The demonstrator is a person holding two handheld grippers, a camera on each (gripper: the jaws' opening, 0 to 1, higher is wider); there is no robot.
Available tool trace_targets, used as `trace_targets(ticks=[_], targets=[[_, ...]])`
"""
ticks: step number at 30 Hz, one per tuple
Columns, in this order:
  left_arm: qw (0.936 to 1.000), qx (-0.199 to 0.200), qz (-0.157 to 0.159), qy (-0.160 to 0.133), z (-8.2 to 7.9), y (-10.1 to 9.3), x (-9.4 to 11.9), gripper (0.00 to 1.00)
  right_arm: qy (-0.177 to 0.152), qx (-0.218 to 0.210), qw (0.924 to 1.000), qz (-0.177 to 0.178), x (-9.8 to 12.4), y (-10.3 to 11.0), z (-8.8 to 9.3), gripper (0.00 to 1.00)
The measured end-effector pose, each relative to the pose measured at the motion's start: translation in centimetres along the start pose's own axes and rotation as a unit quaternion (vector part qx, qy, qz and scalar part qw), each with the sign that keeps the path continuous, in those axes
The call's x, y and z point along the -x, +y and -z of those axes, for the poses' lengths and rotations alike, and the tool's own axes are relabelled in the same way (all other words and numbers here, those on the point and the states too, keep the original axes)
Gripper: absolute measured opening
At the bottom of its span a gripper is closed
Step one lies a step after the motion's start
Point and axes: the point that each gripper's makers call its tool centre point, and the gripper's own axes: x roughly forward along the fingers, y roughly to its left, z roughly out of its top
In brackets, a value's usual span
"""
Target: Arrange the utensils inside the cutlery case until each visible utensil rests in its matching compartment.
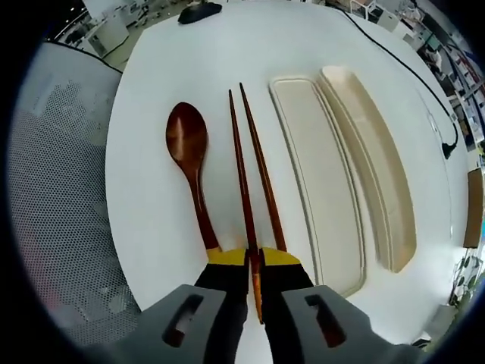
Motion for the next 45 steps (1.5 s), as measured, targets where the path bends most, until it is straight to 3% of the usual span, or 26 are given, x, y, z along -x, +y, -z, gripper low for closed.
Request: trace_targets(ticks=[12,15,34,45], targets=[[0.9998,-0.016,0.01,0.001,-0.5,-0.7,-0.3,0.83,0.017,0.02,0.9996,-0.007,0.3,0.2,0.2,0.01],[0.9999,-0.014,0.009,-0.001,-0.5,-0.6,-0.2,0.83,0.028,0.052,0.9982,-0.011,0.4,0.3,0.2,0.0],[0.9999,-0.012,0.007,-0.009,-0.1,-0.4,0.7,0.83,-0.011,0.04,0.9991,0.006,2.6,0.2,0.0,0.0],[0.9999,-0.007,0.01,-0.01,0.3,-0.3,0.7,0.83,-0.012,0.026,0.9994,0.017,3.7,0.6,0.2,0.0]])
